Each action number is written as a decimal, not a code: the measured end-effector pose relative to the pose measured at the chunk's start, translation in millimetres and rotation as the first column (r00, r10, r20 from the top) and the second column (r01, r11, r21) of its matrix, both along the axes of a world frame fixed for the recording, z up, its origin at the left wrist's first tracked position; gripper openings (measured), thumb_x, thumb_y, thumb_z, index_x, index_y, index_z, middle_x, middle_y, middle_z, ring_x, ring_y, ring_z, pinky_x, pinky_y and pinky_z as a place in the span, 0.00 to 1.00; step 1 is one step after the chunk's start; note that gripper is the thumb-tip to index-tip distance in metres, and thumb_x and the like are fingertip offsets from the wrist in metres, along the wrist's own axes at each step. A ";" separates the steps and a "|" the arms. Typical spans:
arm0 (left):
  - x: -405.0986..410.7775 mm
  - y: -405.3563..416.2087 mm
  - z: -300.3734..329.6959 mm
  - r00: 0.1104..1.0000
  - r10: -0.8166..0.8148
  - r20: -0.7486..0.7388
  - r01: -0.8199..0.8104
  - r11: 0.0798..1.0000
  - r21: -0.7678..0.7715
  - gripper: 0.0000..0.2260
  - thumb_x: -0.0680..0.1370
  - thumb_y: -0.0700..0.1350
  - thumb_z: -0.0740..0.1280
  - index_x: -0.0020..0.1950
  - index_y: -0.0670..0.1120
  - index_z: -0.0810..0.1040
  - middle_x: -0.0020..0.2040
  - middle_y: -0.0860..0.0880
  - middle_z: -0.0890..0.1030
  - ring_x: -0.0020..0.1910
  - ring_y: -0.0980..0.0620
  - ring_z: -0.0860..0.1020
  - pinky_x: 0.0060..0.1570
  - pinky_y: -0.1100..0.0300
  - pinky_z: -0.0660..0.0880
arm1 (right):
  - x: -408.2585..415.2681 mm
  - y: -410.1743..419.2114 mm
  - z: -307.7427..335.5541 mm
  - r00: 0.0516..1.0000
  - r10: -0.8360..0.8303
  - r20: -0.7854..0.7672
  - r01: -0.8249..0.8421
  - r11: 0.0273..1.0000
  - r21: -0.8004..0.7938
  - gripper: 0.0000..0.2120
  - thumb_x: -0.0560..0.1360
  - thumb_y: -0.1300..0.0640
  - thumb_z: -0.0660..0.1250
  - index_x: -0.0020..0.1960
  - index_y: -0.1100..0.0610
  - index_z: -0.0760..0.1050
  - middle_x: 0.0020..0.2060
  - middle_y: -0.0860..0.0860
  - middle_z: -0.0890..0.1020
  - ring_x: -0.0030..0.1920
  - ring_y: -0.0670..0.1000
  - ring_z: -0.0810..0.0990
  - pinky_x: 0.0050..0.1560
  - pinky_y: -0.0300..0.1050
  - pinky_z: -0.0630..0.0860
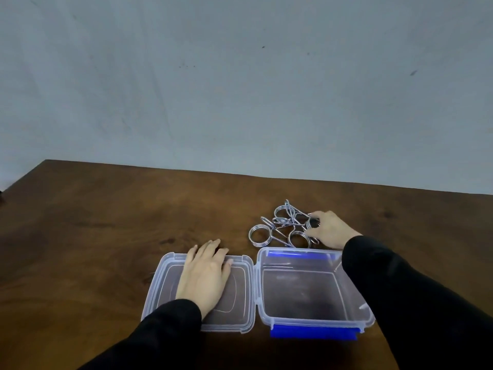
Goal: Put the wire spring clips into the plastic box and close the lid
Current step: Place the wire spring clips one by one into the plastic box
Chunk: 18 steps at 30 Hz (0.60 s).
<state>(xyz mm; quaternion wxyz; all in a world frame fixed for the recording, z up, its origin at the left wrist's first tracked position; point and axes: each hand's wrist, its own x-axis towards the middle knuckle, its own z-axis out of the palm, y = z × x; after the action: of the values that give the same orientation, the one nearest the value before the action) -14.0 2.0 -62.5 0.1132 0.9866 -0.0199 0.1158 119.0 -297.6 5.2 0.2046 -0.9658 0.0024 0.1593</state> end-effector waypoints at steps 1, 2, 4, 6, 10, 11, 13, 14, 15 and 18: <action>0.2 0.0 0.5 1.000 0.006 0.001 -0.006 1.000 -0.004 0.16 0.81 0.53 0.57 0.63 0.51 0.79 0.68 0.49 0.76 0.68 0.51 0.70 0.71 0.49 0.59 | -0.9 -1.2 0.4 1.000 0.001 0.006 -0.001 1.000 0.012 0.27 0.75 0.49 0.71 0.71 0.55 0.71 0.66 0.58 0.71 0.51 0.55 0.78 0.56 0.46 0.74; 0.3 0.0 0.1 1.000 0.007 0.006 -0.007 1.000 0.000 0.16 0.81 0.53 0.58 0.62 0.51 0.80 0.67 0.49 0.76 0.67 0.51 0.71 0.70 0.49 0.60 | -2.4 -2.6 1.2 1.000 0.002 0.032 -0.003 1.000 0.026 0.25 0.75 0.49 0.72 0.69 0.55 0.72 0.64 0.58 0.71 0.51 0.55 0.78 0.55 0.45 0.73; 0.8 0.2 -1.6 1.000 0.005 0.015 -0.005 1.000 0.011 0.16 0.81 0.53 0.58 0.61 0.51 0.80 0.67 0.49 0.77 0.67 0.51 0.71 0.69 0.49 0.61 | -10.4 -5.6 9.8 0.993 -0.005 0.119 -0.002 0.998 0.061 0.25 0.75 0.48 0.73 0.68 0.54 0.73 0.61 0.55 0.72 0.53 0.54 0.77 0.56 0.44 0.71; 1.4 1.0 -2.6 1.000 0.005 0.016 -0.005 1.000 0.015 0.16 0.81 0.54 0.58 0.61 0.51 0.80 0.67 0.49 0.77 0.67 0.51 0.71 0.69 0.49 0.61 | -25.4 -10.1 26.3 0.969 0.014 0.245 -0.038 0.995 0.092 0.25 0.74 0.48 0.73 0.68 0.54 0.73 0.58 0.52 0.72 0.54 0.52 0.77 0.57 0.43 0.71; 2.3 1.3 -4.5 1.000 0.011 0.026 -0.011 1.000 0.026 0.15 0.81 0.54 0.59 0.60 0.51 0.81 0.65 0.49 0.78 0.65 0.51 0.72 0.68 0.49 0.62 | -82.1 -21.4 65.9 0.927 0.267 0.264 -0.283 0.959 0.024 0.25 0.72 0.43 0.74 0.66 0.46 0.73 0.57 0.42 0.72 0.54 0.43 0.77 0.58 0.41 0.74; 2.5 1.1 -4.4 1.000 0.008 0.029 -0.009 1.000 0.028 0.14 0.80 0.53 0.60 0.60 0.51 0.81 0.65 0.49 0.78 0.65 0.50 0.72 0.68 0.49 0.62 | -99.0 -22.0 71.7 0.911 0.358 0.205 -0.357 0.933 -0.041 0.25 0.71 0.41 0.73 0.65 0.42 0.71 0.58 0.39 0.71 0.53 0.42 0.77 0.56 0.39 0.74; 2.4 1.1 -4.5 0.999 0.007 0.037 -0.008 1.000 0.026 0.14 0.80 0.53 0.60 0.59 0.51 0.81 0.65 0.49 0.78 0.65 0.50 0.73 0.67 0.49 0.63 | -125.3 -21.3 69.7 0.866 0.491 0.093 -0.477 0.868 -0.141 0.25 0.71 0.39 0.72 0.65 0.39 0.70 0.59 0.37 0.69 0.52 0.41 0.76 0.54 0.36 0.73; 2.2 1.1 -4.4 0.999 0.008 0.042 -0.010 1.000 0.027 0.14 0.80 0.53 0.61 0.59 0.50 0.81 0.64 0.49 0.78 0.64 0.50 0.73 0.67 0.49 0.63 | -133.4 -19.5 64.9 0.848 0.527 0.052 -0.512 0.841 -0.175 0.25 0.72 0.39 0.72 0.66 0.40 0.70 0.60 0.38 0.69 0.53 0.41 0.76 0.54 0.36 0.73; 2.2 1.0 -4.4 0.999 0.010 0.046 -0.012 0.999 0.029 0.13 0.80 0.53 0.61 0.59 0.50 0.81 0.64 0.49 0.78 0.64 0.50 0.73 0.67 0.48 0.64 | -138.5 -16.1 58.8 0.839 0.544 0.023 -0.529 0.823 -0.206 0.26 0.72 0.39 0.71 0.67 0.41 0.70 0.62 0.39 0.69 0.55 0.42 0.76 0.54 0.38 0.73; 1.8 0.1 -3.7 0.999 0.020 0.039 -0.021 0.999 0.040 0.14 0.80 0.53 0.60 0.59 0.50 0.81 0.65 0.49 0.78 0.64 0.50 0.73 0.66 0.49 0.64 | -139.4 -6.3 39.2 0.848 0.529 -0.026 -0.517 0.816 -0.257 0.26 0.74 0.42 0.72 0.69 0.44 0.69 0.65 0.44 0.71 0.59 0.47 0.76 0.54 0.40 0.76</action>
<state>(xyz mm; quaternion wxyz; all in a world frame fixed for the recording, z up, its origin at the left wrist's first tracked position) -12.2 2.1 -66.2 0.0915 0.9864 -0.0143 0.1358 -20.4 -303.9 44.4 0.0273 -0.9507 -0.2475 0.1850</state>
